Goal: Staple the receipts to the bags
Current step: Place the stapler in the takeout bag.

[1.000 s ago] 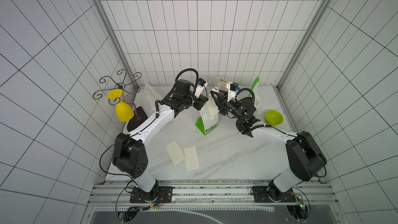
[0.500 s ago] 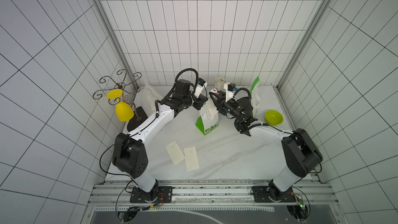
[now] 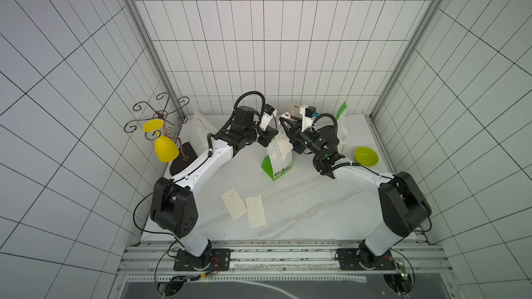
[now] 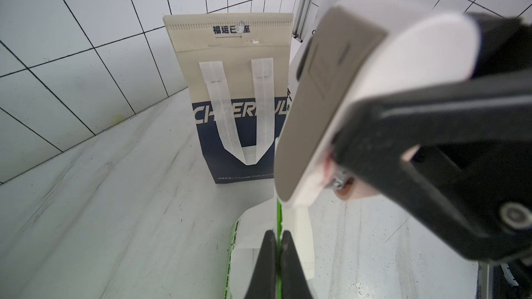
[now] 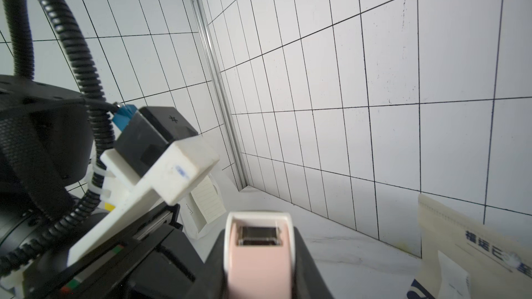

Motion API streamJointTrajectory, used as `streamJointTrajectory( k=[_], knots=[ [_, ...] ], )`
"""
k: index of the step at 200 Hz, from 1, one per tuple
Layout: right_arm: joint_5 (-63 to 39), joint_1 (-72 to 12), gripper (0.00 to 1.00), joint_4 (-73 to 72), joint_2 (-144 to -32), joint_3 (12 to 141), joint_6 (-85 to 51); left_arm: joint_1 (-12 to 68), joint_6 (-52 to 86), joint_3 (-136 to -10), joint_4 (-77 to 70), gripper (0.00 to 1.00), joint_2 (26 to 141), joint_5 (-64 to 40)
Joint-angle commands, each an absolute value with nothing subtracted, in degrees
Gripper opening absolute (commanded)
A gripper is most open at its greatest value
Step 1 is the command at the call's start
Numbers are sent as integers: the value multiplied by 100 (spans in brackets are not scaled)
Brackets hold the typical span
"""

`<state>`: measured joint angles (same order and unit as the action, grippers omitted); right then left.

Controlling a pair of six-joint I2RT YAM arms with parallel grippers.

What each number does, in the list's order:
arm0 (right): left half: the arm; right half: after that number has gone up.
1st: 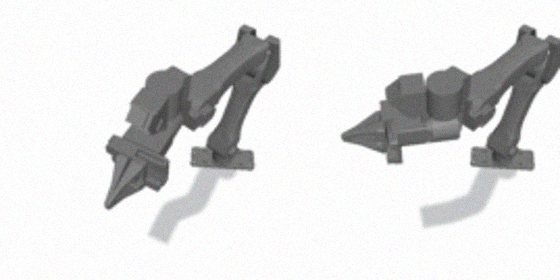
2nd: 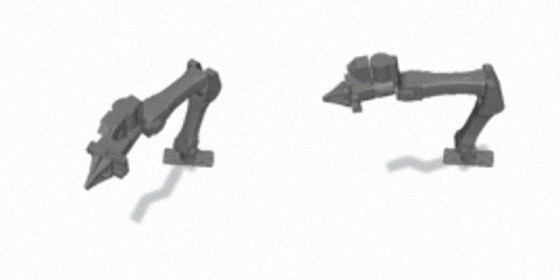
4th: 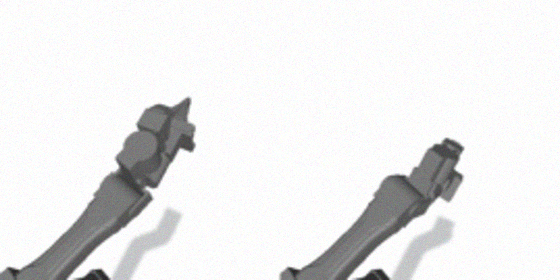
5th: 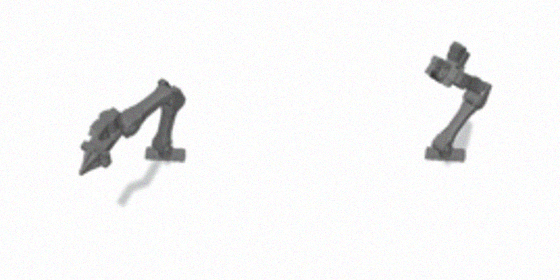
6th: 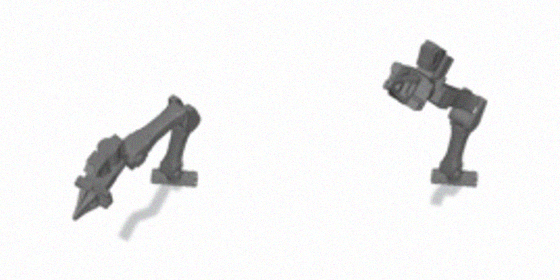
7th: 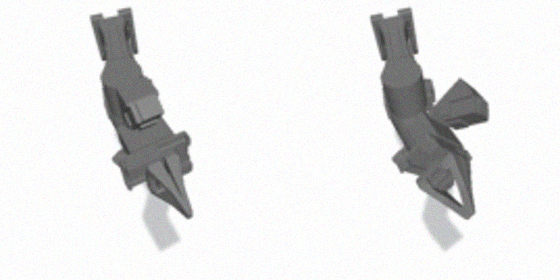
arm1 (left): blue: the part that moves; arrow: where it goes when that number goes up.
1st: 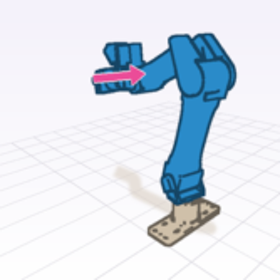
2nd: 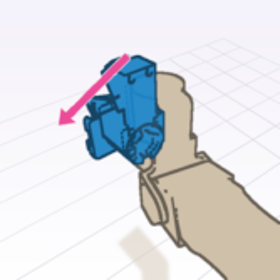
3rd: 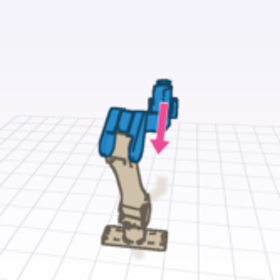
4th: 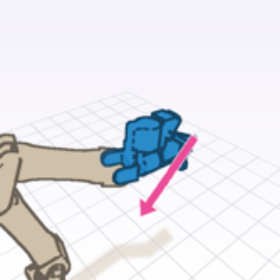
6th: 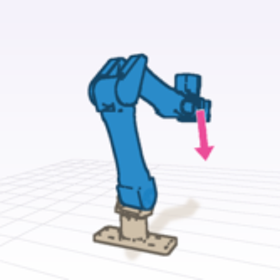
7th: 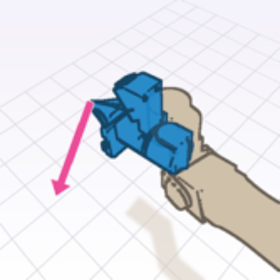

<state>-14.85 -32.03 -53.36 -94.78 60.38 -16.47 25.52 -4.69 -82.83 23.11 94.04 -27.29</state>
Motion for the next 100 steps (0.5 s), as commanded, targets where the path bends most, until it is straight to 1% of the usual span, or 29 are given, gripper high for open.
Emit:
streamJointTrajectory(
  k=[1, 35, 100],
  knots=[
    [-1417, -3252, 0, -5414, -9507, 6702, -1540, 2575, -497, -8375, 2461, 0, 9538, -2811],
    [-1468, -3235, 0, -5374, -9713, 6803, -1598, 2575, -507, -8377, 2461, 0, 9539, -2820],
    [-1468, -3251, 0, -5241, -9738, 6747, -1600, 2566, -493, -8376, 2444, 0, 9533, -2770]
  ],
)
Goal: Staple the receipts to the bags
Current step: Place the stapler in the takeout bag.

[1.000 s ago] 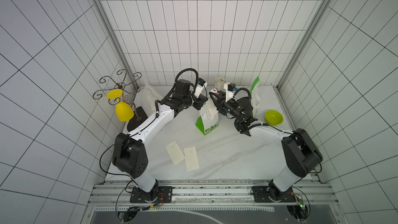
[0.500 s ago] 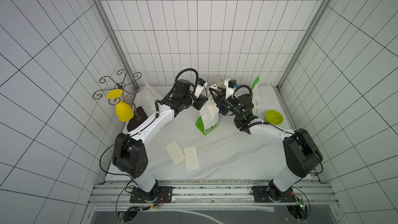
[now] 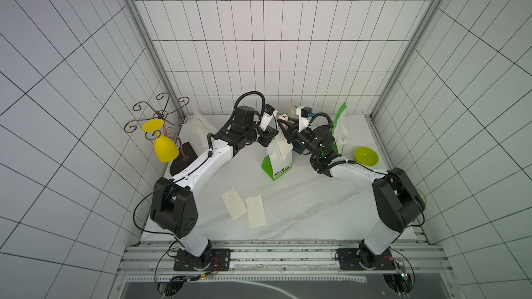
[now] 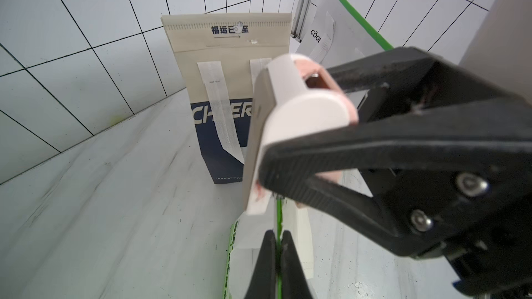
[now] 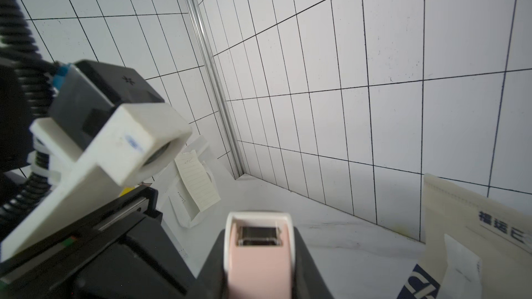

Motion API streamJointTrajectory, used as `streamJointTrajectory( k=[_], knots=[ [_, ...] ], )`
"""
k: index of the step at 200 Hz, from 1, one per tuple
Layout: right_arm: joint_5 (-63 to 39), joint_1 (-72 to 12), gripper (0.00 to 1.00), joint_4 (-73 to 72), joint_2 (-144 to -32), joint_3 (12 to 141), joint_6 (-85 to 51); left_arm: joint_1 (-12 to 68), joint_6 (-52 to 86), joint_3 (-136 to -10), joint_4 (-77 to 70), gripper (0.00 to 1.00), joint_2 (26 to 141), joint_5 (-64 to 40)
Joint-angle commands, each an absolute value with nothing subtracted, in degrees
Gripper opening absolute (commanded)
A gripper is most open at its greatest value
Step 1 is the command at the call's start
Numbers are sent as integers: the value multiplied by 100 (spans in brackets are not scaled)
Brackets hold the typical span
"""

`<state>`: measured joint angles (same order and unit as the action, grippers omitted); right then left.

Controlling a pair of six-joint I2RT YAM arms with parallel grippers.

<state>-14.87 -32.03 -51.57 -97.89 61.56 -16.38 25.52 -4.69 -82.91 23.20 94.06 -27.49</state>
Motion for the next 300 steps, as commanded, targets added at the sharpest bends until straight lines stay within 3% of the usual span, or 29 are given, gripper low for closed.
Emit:
streamJointTrajectory(
  k=[1, 122, 300],
  knots=[
    [-1468, -3247, 0, -5239, -9738, 6744, -1600, 2566, -497, -8376, 2444, 0, 9530, -2765],
    [-1397, -3279, 0, -5223, -9485, 6363, -1453, 2553, -457, -8350, 2417, 0, 9564, -2699],
    [-1476, -3349, 0, -5265, -9677, 6360, -1309, 2296, -104, -8219, 2053, 0, 9503, -3434]
  ],
)
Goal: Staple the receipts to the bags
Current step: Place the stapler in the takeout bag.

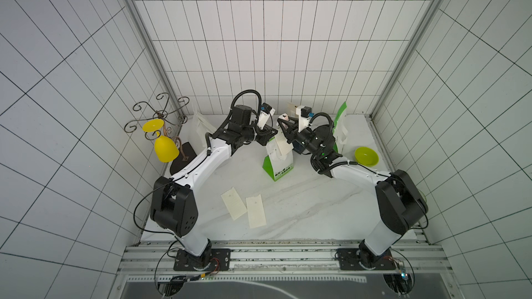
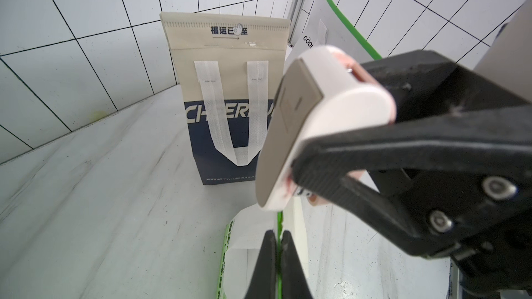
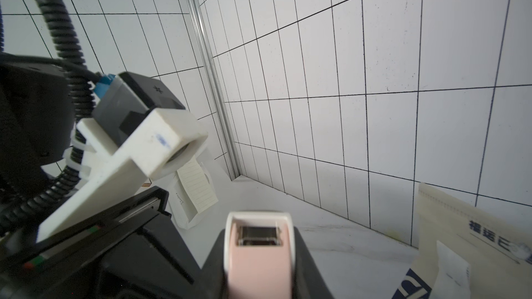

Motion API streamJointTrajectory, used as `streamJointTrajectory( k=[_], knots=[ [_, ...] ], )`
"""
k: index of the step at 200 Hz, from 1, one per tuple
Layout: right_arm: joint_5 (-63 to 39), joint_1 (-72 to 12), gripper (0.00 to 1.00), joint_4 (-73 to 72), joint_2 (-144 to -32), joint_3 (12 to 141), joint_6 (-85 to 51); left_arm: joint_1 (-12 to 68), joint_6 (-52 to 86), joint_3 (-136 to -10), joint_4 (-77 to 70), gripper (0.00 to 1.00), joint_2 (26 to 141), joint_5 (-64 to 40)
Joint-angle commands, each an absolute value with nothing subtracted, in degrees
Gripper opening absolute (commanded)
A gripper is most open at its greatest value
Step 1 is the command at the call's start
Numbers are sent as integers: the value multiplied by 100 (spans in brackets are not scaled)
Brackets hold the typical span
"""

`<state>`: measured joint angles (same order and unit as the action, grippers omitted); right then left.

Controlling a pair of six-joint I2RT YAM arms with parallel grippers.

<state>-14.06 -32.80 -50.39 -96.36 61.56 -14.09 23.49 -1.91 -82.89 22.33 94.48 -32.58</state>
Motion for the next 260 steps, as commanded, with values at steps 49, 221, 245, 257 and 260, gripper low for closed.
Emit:
streamJointTrajectory(
  k=[49, 221, 245, 257, 260],
  knots=[
    [-1398, -3382, 0, -5276, -9580, 6137, -1270, 2276, -62, -8218, 2039, 0, 9494, -3428],
    [-899, -3517, 5, -4185, -9344, 5919, -1149, 2346, -233, -7894, 1645, 0, 9240, -3217],
    [-811, -3611, 18, -3748, -9230, 5884, -1283, 2347, -285, -7808, 1542, 0, 9207, -3167],
    [-680, -3672, 24, -3762, -9112, 5702, -1316, 2347, -324, -7709, 1421, 0, 9148, -3138],
    [-651, -3689, 25, -3722, -9094, 5681, -1318, 2347, -336, -7675, 1381, 0, 9131, -3126]
  ],
)
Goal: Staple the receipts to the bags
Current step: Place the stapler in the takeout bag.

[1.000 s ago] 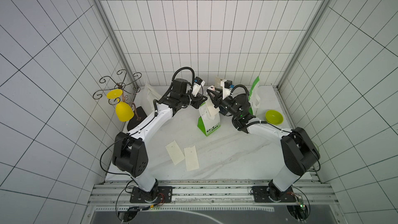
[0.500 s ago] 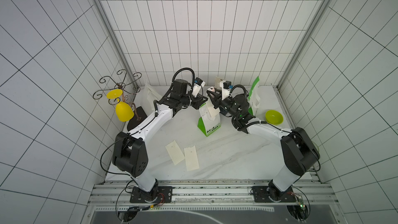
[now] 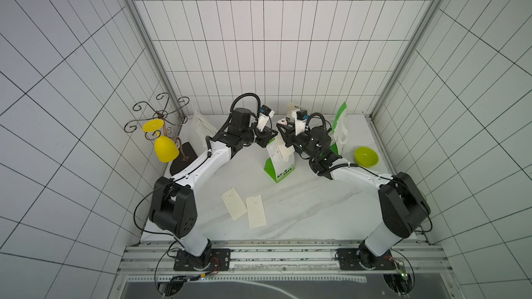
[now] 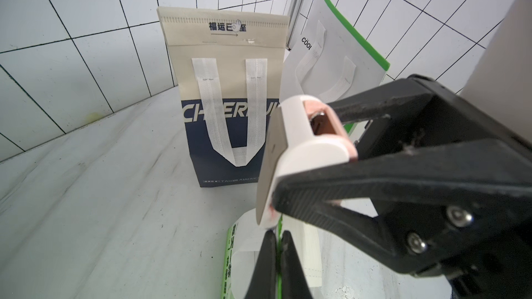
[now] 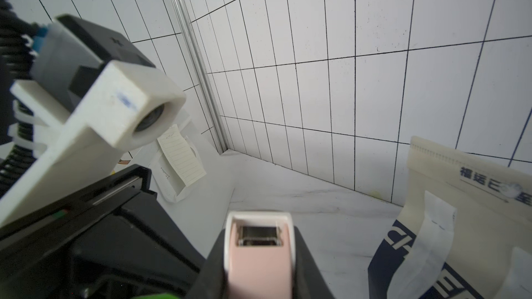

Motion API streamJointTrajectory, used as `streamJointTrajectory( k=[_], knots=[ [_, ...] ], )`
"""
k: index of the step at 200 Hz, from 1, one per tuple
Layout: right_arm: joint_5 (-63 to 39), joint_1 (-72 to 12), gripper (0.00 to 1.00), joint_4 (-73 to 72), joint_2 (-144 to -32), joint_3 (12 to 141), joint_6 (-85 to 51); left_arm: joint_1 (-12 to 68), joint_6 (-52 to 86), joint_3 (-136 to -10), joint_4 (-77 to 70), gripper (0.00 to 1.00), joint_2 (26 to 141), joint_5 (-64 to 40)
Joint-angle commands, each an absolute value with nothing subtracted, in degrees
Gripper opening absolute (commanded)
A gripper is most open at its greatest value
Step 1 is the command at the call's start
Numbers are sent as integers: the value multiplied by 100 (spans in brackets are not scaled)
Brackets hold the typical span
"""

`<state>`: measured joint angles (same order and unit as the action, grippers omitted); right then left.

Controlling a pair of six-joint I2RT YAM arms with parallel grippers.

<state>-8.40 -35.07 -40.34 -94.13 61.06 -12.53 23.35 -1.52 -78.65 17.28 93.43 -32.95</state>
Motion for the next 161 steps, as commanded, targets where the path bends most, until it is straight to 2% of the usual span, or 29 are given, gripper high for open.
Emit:
streamJointTrajectory(
  k=[1, 29, 85, 111, 161],
  knots=[
    [-642, -3690, 25, -3707, -9087, 5679, -1318, 2347, -339, -7661, 1358, 0, 9118, -3123],
    [-414, -3733, 31, -3320, -9027, 5750, -1343, 2362, -412, -7358, 1003, 0, 8892, -3189],
    [-165, -3872, 35, -2429, -8925, 6064, -1503, 2579, -801, -7286, 1099, 0, 8697, -2835],
    [-4, -3954, 42, -1803, -8944, 6284, -1626, 2617, -857, -7171, 985, 0, 8562, -2738],
    [26, -4094, 48, -1753, -8493, 5925, -1768, 2644, -957, -7071, 906, 0, 8421, -2747]
  ],
)
